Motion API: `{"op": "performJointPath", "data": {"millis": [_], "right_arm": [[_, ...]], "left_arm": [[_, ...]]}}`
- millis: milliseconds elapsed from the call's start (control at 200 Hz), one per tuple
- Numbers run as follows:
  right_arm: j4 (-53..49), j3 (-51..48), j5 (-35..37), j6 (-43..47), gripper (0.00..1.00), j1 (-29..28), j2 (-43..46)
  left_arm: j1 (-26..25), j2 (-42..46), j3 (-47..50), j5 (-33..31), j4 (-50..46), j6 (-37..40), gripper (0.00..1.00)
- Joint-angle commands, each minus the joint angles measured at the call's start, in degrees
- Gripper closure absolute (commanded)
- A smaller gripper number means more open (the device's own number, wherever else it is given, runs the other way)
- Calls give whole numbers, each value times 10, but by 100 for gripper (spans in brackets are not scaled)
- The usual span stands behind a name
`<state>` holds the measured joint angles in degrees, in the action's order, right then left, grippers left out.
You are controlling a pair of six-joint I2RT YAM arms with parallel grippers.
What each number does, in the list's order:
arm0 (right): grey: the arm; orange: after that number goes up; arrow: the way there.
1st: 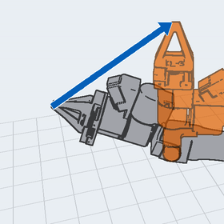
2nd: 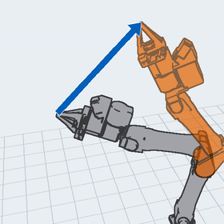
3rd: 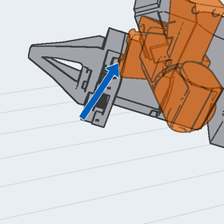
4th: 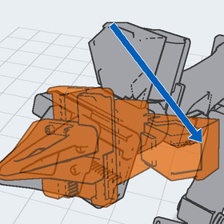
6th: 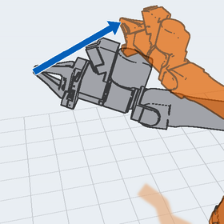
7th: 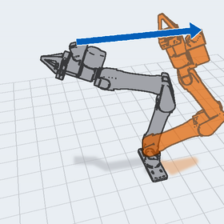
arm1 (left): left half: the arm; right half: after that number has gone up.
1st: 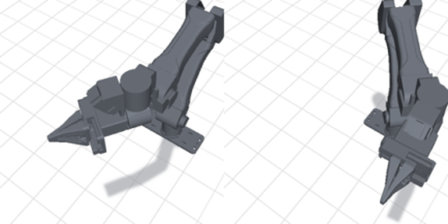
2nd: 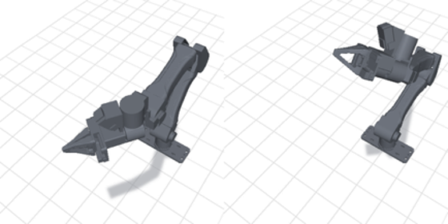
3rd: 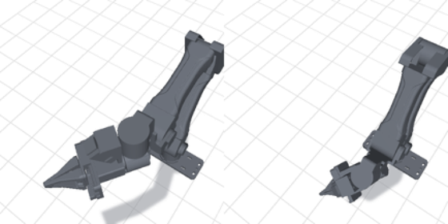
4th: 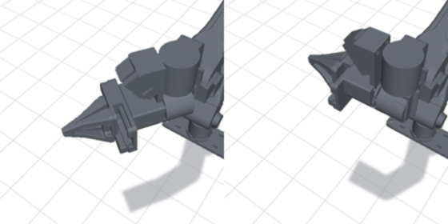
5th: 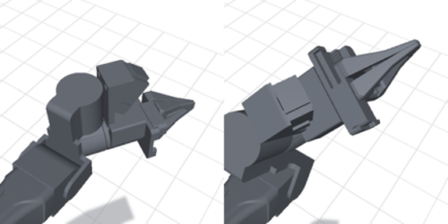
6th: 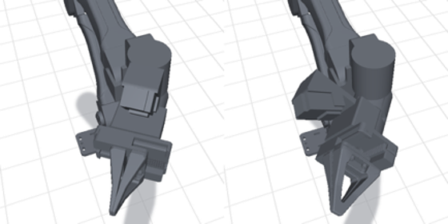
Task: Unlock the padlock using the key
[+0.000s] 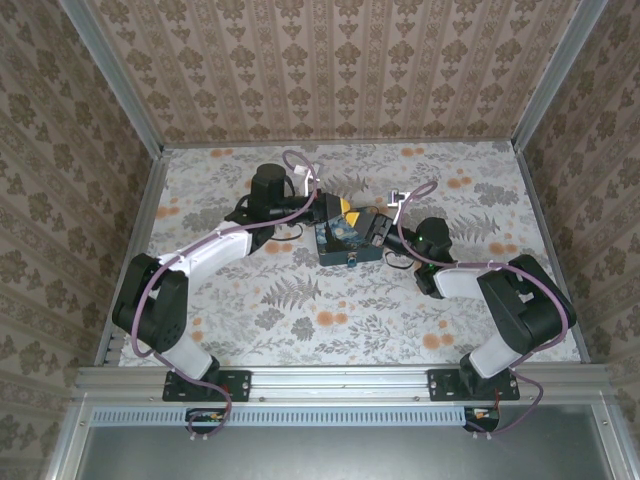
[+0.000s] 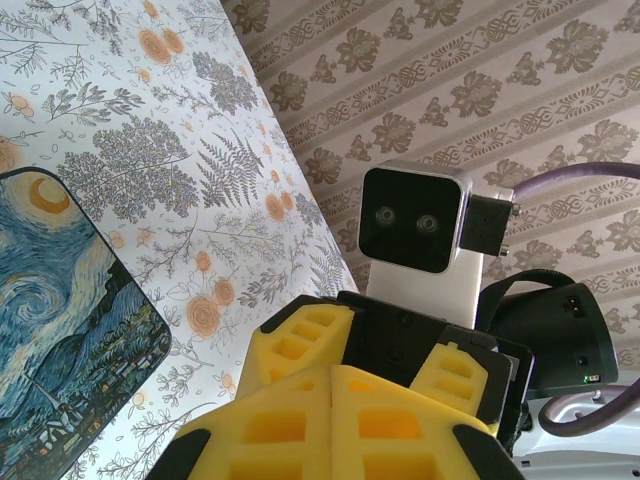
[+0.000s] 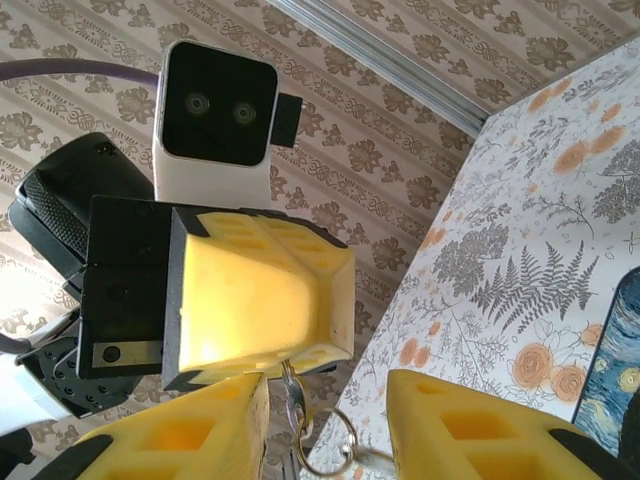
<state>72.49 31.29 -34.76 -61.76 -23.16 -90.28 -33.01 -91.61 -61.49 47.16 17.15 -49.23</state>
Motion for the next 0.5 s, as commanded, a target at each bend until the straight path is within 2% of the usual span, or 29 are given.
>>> {"op": "performJointPath", "data": {"millis": [0,495], "right_arm": [[30,18,9,-8,63,-3,-7],[31,6,9,-7,70,-6,-15]], "left_arm": [[-2,-4,4,5,22,-2,100],[-3,-7,2,-1,25,-5,100]]}}
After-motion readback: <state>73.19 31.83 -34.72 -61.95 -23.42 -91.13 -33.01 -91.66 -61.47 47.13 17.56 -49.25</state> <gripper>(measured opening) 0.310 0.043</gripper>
